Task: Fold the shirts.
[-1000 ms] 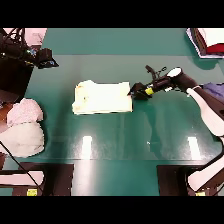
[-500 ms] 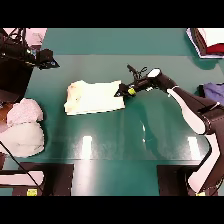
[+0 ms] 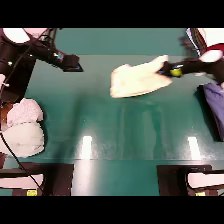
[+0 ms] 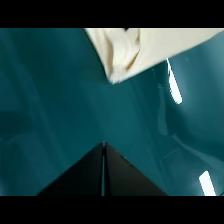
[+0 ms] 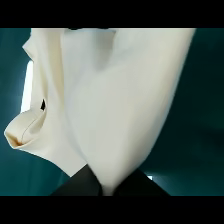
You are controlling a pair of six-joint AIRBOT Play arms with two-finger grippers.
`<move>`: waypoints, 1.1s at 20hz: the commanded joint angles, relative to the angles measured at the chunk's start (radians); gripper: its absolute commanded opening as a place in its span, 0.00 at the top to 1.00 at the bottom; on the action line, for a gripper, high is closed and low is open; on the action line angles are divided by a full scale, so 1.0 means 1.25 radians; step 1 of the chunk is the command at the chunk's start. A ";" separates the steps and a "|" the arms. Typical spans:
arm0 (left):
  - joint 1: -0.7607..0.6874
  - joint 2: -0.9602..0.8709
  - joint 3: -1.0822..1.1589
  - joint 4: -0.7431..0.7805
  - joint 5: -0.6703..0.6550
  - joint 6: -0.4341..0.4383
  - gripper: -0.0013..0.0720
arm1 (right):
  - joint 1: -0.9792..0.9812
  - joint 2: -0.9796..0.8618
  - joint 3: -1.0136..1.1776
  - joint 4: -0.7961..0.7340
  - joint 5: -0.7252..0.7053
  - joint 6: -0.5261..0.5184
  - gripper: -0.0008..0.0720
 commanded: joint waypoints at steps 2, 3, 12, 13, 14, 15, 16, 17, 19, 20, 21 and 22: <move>-0.096 0.000 0.000 0.001 0.091 0.001 0.95 | -0.285 0.121 -0.063 -0.052 -0.038 0.019 0.97; -0.112 0.000 0.000 0.001 0.106 0.001 0.95 | -0.341 0.123 -0.059 -0.049 -0.037 0.018 0.97; -0.153 0.000 0.000 0.001 0.120 -0.021 0.95 | -0.513 0.007 0.143 -0.042 -0.020 0.010 0.97; -0.153 0.000 0.000 0.001 0.120 -0.021 0.95 | -0.510 0.005 0.169 -0.025 -0.017 0.009 0.97; -0.153 0.000 0.000 0.001 0.120 -0.021 0.95 | -0.510 0.009 0.194 -0.007 -0.013 0.009 0.97; -0.153 0.000 0.000 0.001 0.119 -0.021 0.95 | -0.511 0.019 0.213 -0.004 -0.010 0.008 0.97; -0.153 0.000 0.000 0.001 0.119 -0.020 0.95 | -0.511 0.035 0.227 -0.012 -0.002 0.007 0.97; -0.153 0.000 0.000 0.001 0.118 -0.020 0.95 | -0.520 0.054 0.233 -0.012 0.010 0.004 0.97; -0.153 0.000 0.000 0.002 0.109 -0.020 0.95 | -0.545 0.091 0.231 -0.013 0.038 0.004 0.97; -0.153 0.000 0.000 0.003 0.102 -0.019 0.95 | -0.565 0.107 0.231 -0.014 0.060 0.004 0.97; -0.153 0.000 0.000 0.004 0.095 -0.017 0.95 | -0.587 0.120 0.231 -0.014 0.085 0.004 0.97; -0.153 0.000 0.000 0.005 0.086 -0.017 0.95 | -0.608 0.128 0.231 -0.014 0.111 0.004 0.97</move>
